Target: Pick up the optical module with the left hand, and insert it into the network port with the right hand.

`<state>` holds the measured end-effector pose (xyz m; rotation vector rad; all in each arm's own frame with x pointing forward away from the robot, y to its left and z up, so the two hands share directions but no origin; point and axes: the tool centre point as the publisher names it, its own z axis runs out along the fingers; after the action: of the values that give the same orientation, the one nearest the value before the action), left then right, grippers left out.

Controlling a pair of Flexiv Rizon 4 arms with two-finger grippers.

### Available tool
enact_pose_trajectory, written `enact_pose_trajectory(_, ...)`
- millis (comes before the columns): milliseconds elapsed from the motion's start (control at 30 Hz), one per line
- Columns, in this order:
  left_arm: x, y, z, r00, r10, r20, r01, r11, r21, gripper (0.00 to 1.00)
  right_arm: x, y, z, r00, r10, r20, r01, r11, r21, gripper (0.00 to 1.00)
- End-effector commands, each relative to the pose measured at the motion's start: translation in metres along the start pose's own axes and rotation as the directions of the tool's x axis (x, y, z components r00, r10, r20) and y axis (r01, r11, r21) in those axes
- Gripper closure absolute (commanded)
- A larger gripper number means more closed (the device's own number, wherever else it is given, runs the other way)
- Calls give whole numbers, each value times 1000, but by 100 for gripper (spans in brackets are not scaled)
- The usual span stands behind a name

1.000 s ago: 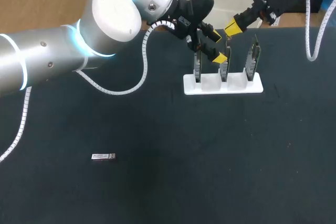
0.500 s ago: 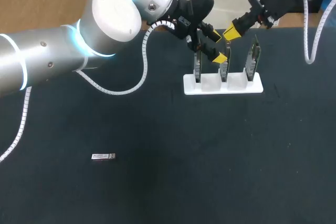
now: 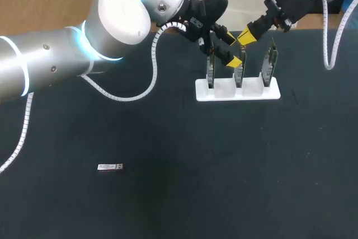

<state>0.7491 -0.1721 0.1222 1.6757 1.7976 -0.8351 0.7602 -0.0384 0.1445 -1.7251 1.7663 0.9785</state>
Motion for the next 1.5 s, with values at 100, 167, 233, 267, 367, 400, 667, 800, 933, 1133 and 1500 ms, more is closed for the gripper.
enact_pose_trajectory(100, -1, 1, 0, 1000, -1, -4, 1, 1000, 0, 0, 4, -3, 2, 1000, 5, 0, -5, 1000, -7, 100)
enact_pose_trajectory(167, -1, 1, 0, 1000, -1, -4, 1, 1000, 0, 0, 4, -3, 2, 1000, 7, 0, -7, 1000, -8, 100)
enact_pose_trajectory(233, -1, 1, 0, 1000, -1, -4, 1, 1000, 0, 0, 5, -3, 2, 1000, 9, 0, -9, 1000, -8, 100)
enact_pose_trajectory(267, -1, 1, 0, 1000, -1, -4, 1, 1000, 0, 0, 6, -3, 3, 1000, 9, 0, -9, 1000, -9, 100)
enact_pose_trajectory(367, -1, 1, 0, 1000, -1, -4, 1, 1000, 0, 0, 7, -5, 3, 1000, 12, -1, -12, 1000, -9, 100)
enact_pose_trajectory(400, -1, 1, 0, 1000, -1, -4, 1, 1000, 0, 0, 7, -5, 3, 1000, 13, -1, -13, 1000, -10, 100)
enact_pose_trajectory(667, -1, 1, 0, 1000, -1, -4, 1, 1000, 0, 0, 10, -7, 4, 1000, 22, -1, -22, 1000, -16, 100)
enact_pose_trajectory(800, -1, 1, 0, 1000, -1, -4, 1, 1000, 0, 0, 10, -7, 3, 1000, 22, -1, -22, 1000, -19, 100)
enact_pose_trajectory(933, -1, 1, 0, 1000, -1, -4, 1, 1000, 0, 0, 4, -6, -2, 999, 14, 30, -14, 1000, -14, 100)
enact_pose_trajectory(1133, -1, 1, 0, 1000, -1, -4, 1, 1000, 0, 0, -9, -2, -13, 998, -17, 63, 17, 1000, -6, 100)
enact_pose_trajectory(1500, -1, 1, 0, 1000, -1, -4, 1, 1000, 0, 0, -2, 1, -51, 990, -33, 136, 29, 999, 27, 100)
